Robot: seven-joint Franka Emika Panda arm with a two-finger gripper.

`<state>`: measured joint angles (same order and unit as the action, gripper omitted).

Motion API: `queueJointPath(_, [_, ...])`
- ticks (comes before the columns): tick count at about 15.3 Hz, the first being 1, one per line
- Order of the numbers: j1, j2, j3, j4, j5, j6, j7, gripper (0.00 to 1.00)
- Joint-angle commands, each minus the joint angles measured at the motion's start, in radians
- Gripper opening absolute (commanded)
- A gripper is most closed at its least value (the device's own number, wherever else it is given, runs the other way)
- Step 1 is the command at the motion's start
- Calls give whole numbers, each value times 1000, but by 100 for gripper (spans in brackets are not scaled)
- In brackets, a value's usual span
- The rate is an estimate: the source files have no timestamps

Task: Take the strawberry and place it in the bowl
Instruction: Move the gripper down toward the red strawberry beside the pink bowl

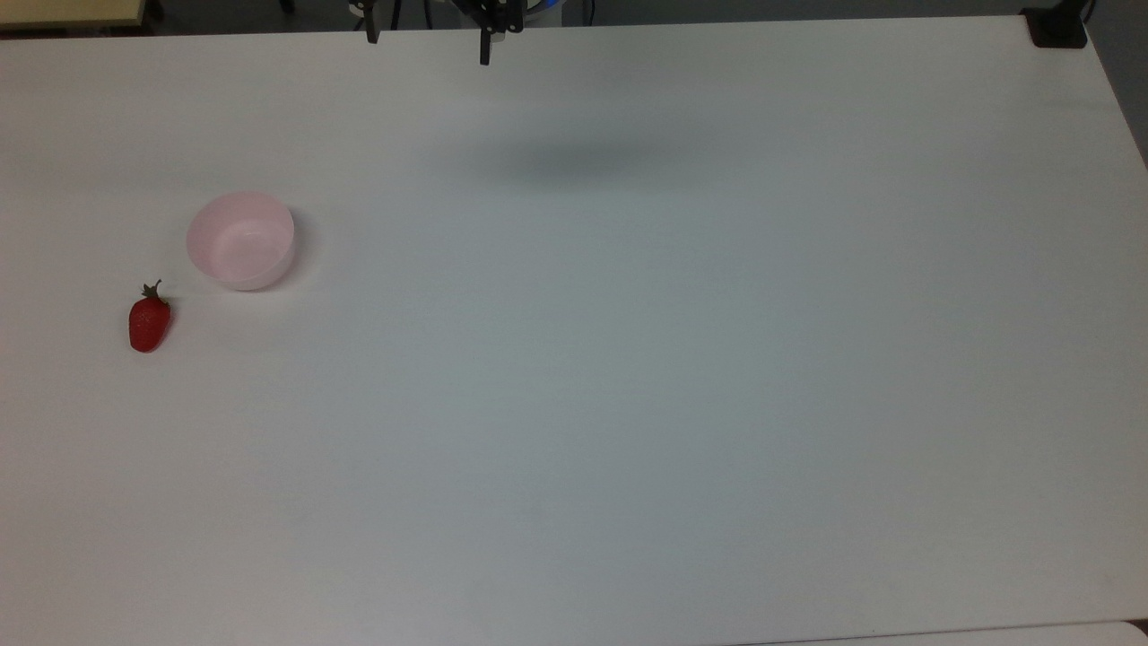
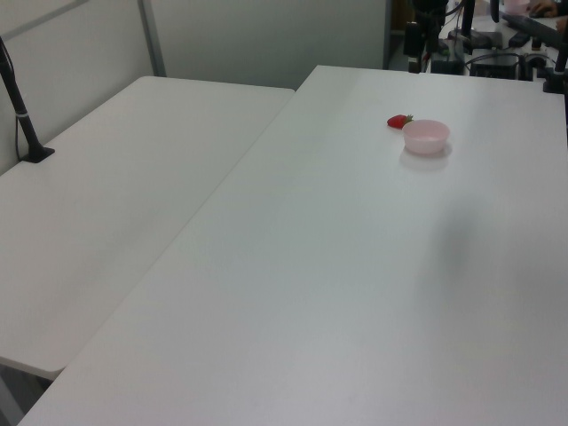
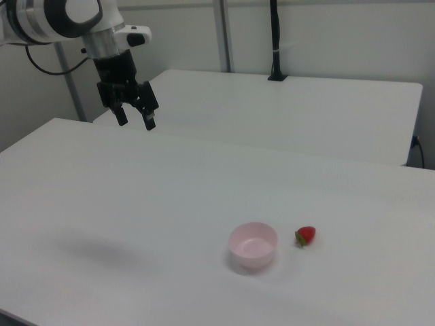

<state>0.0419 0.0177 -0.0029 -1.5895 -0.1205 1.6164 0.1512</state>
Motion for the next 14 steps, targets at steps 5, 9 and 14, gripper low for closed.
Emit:
queueJointPath(5, [9, -27, -19, -32, 39, -36, -2, 100])
queueJointPath(9, [-26, -18, -22, -29, 42, -15, -4, 100])
queueJointPath(14, [-160, 36, -25, -23, 47, 97, -15, 100])
